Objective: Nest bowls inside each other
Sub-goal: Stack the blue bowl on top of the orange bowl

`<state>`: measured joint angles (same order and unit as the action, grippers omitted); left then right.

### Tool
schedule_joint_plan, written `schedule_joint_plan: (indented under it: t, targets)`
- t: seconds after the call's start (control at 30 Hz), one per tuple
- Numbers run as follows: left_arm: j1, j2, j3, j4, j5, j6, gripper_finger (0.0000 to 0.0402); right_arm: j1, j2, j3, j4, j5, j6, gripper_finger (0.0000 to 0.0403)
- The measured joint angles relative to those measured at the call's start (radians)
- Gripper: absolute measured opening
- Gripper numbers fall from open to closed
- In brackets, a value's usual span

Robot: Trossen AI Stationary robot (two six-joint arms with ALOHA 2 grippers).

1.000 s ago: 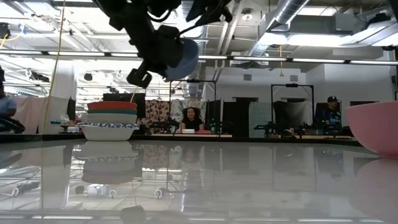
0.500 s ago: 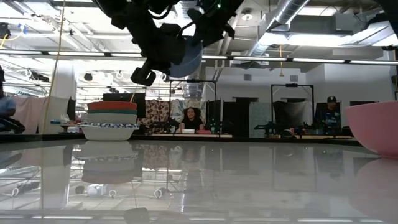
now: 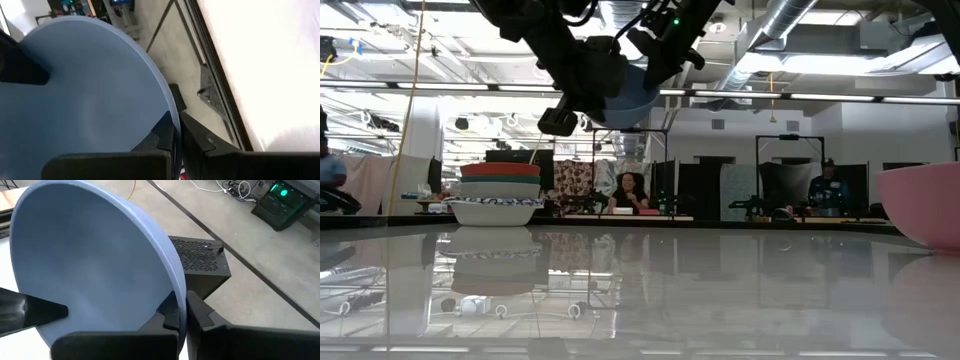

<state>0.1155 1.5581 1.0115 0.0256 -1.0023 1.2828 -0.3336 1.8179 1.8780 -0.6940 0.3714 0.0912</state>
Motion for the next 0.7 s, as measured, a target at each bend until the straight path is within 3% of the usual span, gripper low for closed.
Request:
schedule_joint_plan:
  t: [0.37,0.57,0.7]
  targets:
    - [0.001,0.0,0.0,-0.019,0.022,-0.162,0.0,-0.002,-0.001,0.0,-0.007,-0.03,0.01,0.0013]
    - [0.004,0.0,0.0,-0.085,0.031,-0.26,0.0,-0.002,-0.001,0.0,-0.005,-0.095,0.028,0.0086]
    - [0.008,-0.002,-0.002,-0.113,0.018,-0.324,0.0001,-0.018,-0.004,-0.001,-0.014,-0.245,0.04,0.0151]
